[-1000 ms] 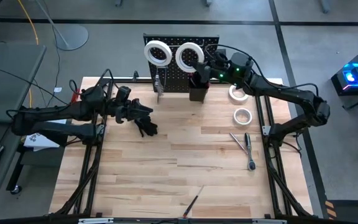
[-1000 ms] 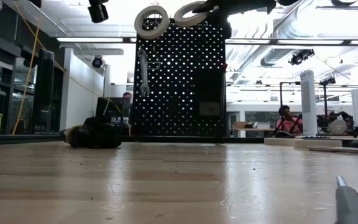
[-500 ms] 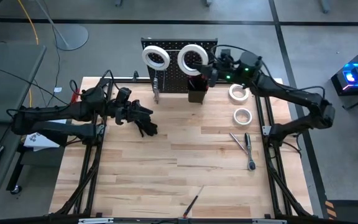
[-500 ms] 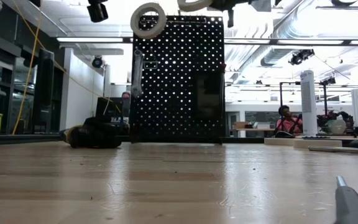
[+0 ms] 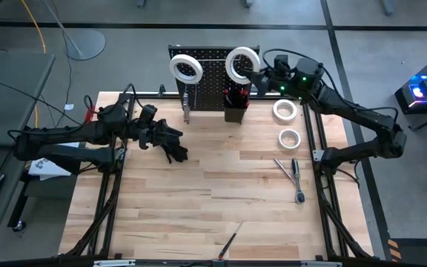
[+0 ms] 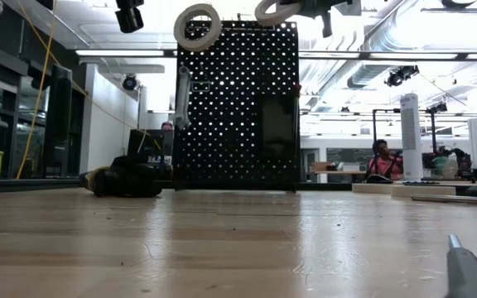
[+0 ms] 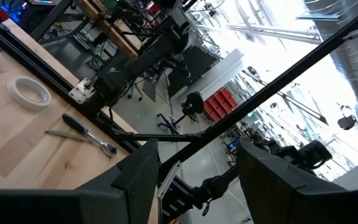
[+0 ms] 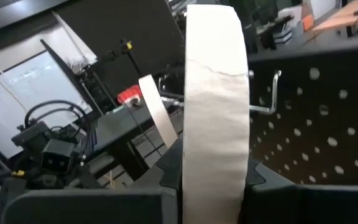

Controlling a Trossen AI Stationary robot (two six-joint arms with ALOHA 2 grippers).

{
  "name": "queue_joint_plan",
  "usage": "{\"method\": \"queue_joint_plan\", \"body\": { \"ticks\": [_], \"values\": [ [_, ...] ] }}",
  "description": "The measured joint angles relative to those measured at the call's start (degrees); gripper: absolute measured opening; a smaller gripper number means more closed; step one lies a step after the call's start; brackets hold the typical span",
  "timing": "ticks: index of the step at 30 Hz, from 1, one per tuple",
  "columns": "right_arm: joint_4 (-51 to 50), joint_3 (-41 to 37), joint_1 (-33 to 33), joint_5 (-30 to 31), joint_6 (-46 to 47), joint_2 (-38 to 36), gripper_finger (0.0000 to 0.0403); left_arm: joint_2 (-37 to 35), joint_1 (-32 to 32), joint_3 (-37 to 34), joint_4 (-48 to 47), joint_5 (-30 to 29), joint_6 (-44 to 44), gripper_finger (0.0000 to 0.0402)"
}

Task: Hang tools onto peg board
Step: Hang the white masking tape on the peg board

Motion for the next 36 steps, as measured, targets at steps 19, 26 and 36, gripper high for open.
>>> {"method": "queue_joint_plan", "body": {
  "ticks": [19,26,36],
  "values": [
    [-2.3,0.1,0.9,6.6,-0.4,0.0,0.0050,0.0,0.0,0.0,0.0,0.0,-1.5,0.0195],
    [0.2,0.0,0.8,3.2,1.2,0.0,0.0050,0.0,0.0,0.0,0.0,0.0,-1.5,0.0195],
    [0.3,0.0,4.0,1.3,2.2,0.0,0.0050,0.0,0.0,0.1,-2.5,-1.6,2.3,0.0195]
  ]
}}
